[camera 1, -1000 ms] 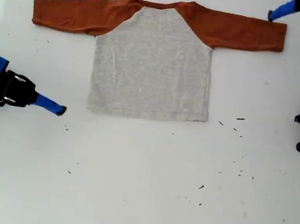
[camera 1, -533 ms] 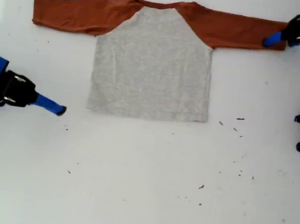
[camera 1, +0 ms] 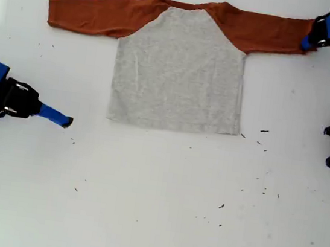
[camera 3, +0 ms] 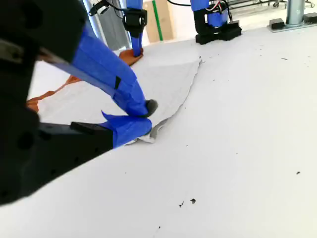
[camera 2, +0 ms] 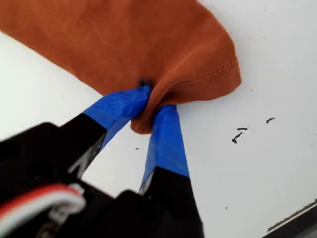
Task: Fold t shirt
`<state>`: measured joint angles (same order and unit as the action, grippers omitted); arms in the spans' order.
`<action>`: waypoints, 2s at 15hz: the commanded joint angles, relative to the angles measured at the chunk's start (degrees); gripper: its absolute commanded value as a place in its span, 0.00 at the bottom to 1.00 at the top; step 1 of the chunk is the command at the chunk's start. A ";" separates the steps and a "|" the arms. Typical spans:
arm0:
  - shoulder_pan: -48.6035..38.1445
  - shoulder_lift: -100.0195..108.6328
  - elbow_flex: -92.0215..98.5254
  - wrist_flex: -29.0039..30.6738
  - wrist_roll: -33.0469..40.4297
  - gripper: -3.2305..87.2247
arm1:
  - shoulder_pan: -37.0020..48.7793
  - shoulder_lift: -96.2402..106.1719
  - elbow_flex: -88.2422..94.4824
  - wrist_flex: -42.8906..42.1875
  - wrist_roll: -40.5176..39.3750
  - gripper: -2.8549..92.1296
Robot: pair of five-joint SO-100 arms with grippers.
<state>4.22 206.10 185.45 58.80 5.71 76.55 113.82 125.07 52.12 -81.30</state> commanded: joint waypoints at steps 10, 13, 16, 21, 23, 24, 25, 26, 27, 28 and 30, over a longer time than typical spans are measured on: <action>0.18 0.35 0.62 -0.09 -1.58 0.03 | -44.56 2.90 -41.04 18.11 22.68 0.06; 0.26 0.35 0.62 -0.09 -1.67 0.03 | -56.16 -13.10 -42.28 6.68 28.30 0.06; 0.09 0.35 0.62 -0.09 -1.67 0.03 | -63.19 -25.93 -50.10 6.24 34.10 0.30; -0.62 0.35 0.62 -0.09 -1.41 0.03 | -53.88 6.33 -45.88 27.07 32.61 0.28; -2.11 0.35 0.62 0.00 -0.35 0.04 | -48.60 26.63 -21.01 26.28 33.93 0.18; -2.72 0.35 0.62 0.00 -0.70 0.03 | -47.02 36.04 -7.65 24.96 35.51 0.09; -2.55 0.35 0.62 -0.35 -1.32 0.03 | -46.32 45.62 5.45 24.17 39.02 0.07; -2.11 0.62 0.44 -0.18 -4.13 0.03 | -46.23 56.34 17.58 23.38 43.07 0.07; -2.64 0.62 0.35 -2.72 -6.42 0.03 | -47.99 65.13 26.89 22.85 45.79 0.06; -2.99 0.44 -1.05 -5.01 -10.11 0.03 | -49.13 69.96 33.22 23.47 47.90 0.06; -7.73 -14.15 -15.91 -0.79 -16.44 0.03 | -51.24 73.39 38.50 23.38 49.31 0.06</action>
<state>-0.44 202.59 180.44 56.25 -6.59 26.72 184.31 162.16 76.82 -33.22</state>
